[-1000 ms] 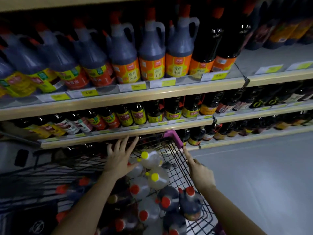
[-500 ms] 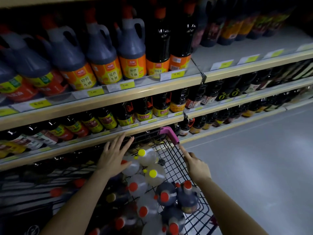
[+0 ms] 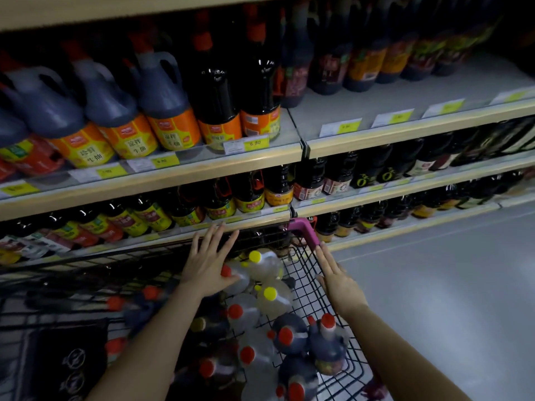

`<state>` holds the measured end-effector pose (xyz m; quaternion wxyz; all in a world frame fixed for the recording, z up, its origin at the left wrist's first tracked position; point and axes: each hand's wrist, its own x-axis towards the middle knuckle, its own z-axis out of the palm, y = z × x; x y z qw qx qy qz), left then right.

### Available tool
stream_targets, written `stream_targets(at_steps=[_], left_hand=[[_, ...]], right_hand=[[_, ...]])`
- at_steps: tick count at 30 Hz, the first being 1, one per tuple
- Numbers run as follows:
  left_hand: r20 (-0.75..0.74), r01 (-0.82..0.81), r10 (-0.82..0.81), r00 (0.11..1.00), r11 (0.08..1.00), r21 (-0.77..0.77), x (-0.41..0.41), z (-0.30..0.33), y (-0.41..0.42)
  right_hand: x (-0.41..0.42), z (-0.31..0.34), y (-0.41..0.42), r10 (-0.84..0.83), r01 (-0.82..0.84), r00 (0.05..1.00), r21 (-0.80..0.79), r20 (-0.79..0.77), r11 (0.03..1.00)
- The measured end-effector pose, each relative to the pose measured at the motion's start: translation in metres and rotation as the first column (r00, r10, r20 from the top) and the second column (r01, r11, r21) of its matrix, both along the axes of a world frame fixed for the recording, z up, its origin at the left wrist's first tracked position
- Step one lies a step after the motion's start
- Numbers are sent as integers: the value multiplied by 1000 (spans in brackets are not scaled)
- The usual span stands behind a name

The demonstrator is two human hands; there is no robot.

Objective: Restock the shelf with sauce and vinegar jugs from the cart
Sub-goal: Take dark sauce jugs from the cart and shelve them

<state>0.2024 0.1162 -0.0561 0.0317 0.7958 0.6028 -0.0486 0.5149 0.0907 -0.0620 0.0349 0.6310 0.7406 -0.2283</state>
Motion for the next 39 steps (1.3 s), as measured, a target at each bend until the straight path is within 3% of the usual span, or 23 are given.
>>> stream_targets(at_steps=[17,25,36,39], left_hand=[[27,33,-33,999,999,4,98,-6,70],[19,8,-8,1000,1000,4,133,-5,101],[55,7,-5,998,999,-45,152,8,112],[169,-37,54,984,994,-102,150,34,100]], right_hand=[[102,-4,78,-190,177,965,-86,-179,980],[136,-6,115,-146,140,961,-44,-234,989],[152,-4,124,-142,125,965,-87,-219,988],[140,10,120,-102,100,994,-34,-40,994]])
